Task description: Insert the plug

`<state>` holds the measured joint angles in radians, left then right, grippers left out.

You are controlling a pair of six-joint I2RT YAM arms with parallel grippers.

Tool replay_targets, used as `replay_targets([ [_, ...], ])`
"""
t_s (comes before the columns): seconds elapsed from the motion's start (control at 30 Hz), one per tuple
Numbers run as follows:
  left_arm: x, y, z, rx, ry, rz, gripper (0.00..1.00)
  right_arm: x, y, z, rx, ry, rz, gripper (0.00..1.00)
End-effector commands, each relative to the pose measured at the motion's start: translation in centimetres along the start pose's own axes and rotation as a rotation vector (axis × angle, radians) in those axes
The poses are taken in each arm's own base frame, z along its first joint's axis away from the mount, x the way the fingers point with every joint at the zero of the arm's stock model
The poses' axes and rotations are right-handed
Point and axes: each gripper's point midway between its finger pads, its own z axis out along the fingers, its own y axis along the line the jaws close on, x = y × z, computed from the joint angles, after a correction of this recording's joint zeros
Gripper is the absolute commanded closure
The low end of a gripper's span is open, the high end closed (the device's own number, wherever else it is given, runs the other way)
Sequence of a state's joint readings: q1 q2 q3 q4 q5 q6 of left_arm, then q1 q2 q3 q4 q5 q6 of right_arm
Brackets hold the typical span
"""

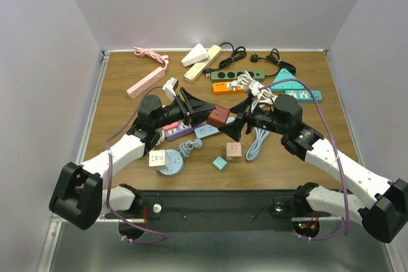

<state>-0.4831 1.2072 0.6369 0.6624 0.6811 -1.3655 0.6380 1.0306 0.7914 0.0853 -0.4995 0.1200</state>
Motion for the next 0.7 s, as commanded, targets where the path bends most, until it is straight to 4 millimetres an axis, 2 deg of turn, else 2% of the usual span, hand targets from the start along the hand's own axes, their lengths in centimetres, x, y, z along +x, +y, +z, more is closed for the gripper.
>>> replay_targets([
  [0.0, 0.9, -3.7, -1.3, 0.139, 0.018, 0.005, 1.00, -3.8, 0.7, 0.7, -0.004, -0.107, -0.091, 0.00],
  [0.17, 1.3, -4.3, -2.0, 0.161, 0.014, -0.013, 1.00, -4.3, 1.1, 1.1, -0.002, -0.138, -0.104, 0.00],
  [0.57, 2.4, -4.2, -2.7, 0.173, 0.050, -0.050, 1.00, -5.4, 1.2, 1.9, -0.006, -0.203, -0.120, 0.02],
  [0.63, 2.6, -4.2, -2.8, 0.180, 0.054, -0.060, 1.00, -5.6, 1.3, 2.1, -0.011, -0.206, -0.124, 0.07],
  [0.67, 2.7, -4.3, -2.9, 0.185, 0.053, -0.064, 1.00, -5.5, 1.1, 2.2, -0.007, -0.201, -0.122, 0.13],
])
